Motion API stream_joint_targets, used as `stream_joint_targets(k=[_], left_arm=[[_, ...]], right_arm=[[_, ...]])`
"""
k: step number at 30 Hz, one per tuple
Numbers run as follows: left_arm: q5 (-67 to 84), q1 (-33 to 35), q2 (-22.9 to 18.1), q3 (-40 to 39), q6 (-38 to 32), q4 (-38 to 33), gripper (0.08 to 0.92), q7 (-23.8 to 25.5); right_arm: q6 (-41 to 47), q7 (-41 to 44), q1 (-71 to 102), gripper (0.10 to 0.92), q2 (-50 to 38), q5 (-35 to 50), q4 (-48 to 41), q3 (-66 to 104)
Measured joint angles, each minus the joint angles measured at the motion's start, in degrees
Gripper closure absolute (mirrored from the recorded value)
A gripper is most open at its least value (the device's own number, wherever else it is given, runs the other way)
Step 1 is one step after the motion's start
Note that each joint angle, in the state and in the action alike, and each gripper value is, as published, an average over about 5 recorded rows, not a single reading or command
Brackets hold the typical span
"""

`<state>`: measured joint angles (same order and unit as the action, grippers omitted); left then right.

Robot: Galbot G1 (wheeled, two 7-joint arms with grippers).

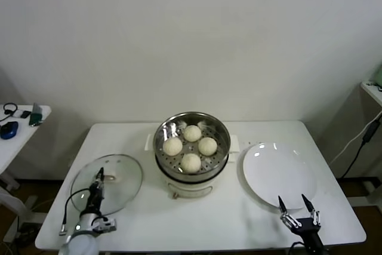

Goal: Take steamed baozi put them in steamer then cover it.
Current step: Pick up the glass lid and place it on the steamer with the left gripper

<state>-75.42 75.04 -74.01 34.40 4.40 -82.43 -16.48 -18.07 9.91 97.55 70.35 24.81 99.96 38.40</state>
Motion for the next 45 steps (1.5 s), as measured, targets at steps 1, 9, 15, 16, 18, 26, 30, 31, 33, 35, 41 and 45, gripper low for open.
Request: stream_joint_targets(k=[1,9,15,16,18,26,30,31,33,35,41,45], left_arm=[[0.58,0.32,0.26,-0.11,0.48,-1.02,0.862,0.38],[6.65,1.98,4.40,-0.70,6.41,-12.58,0.862,5.43],[11.20,1.17,8.98,-3.36,14.81,-22.91,0.862,11.12],[11.66,0.80,9.60,-4.20,16.46,-24.52,0.862,12.04],[12.17,-0.13,10.48,-6.27,19.75,-27.49,0.862,13.84],[7.63,-5.94,9.19,-18.13,30.32,-33.75,0.862,21.27],[2.36,-9.48,5.81,-24.49,33.39,-34.17,0.862,25.46],[0.93,-10.34,4.81,-25.94,34.01,-34.12,0.862,26.45],[-1.86,-11.96,2.74,-28.61,35.10,-33.79,0.862,28.16],[-4.45,-13.38,0.59,-31.01,36.00,-33.14,0.862,29.45],[-10.65,-16.40,-5.98,-36.89,37.73,-29.82,0.862,31.54],[-13.48,-18.10,-9.79,-39.25,37.82,-26.90,0.862,31.94]], right_arm=[[0.18,-0.15,-0.05,0.203,0.01,-0.15,0.23,0.10],[2.22,-1.93,-0.84,0.203,0.39,-2.30,2.08,0.90],[3.65,-3.31,-1.62,0.203,0.76,-4.41,3.39,0.81],[3.78,-3.46,-1.74,0.203,0.84,-4.72,3.58,0.74],[3.91,-3.69,-1.98,0.203,1.00,-5.25,3.83,0.58],[3.52,-3.95,-2.77,0.203,1.19,-6.27,3.62,0.20],[2.83,-3.91,-2.96,0.203,0.94,-6.45,2.93,0.16],[2.65,-3.89,-3.03,0.203,0.84,-6.48,2.72,0.16],[2.28,-3.86,-3.16,0.203,0.63,-6.50,2.30,0.15],[1.93,-3.83,-3.19,0.203,0.38,-6.46,1.94,0.17],[0.94,-3.82,-2.98,0.203,-0.49,-5.83,1.08,0.50],[0.35,-3.86,-2.96,0.203,-0.79,-5.47,0.69,0.75]])
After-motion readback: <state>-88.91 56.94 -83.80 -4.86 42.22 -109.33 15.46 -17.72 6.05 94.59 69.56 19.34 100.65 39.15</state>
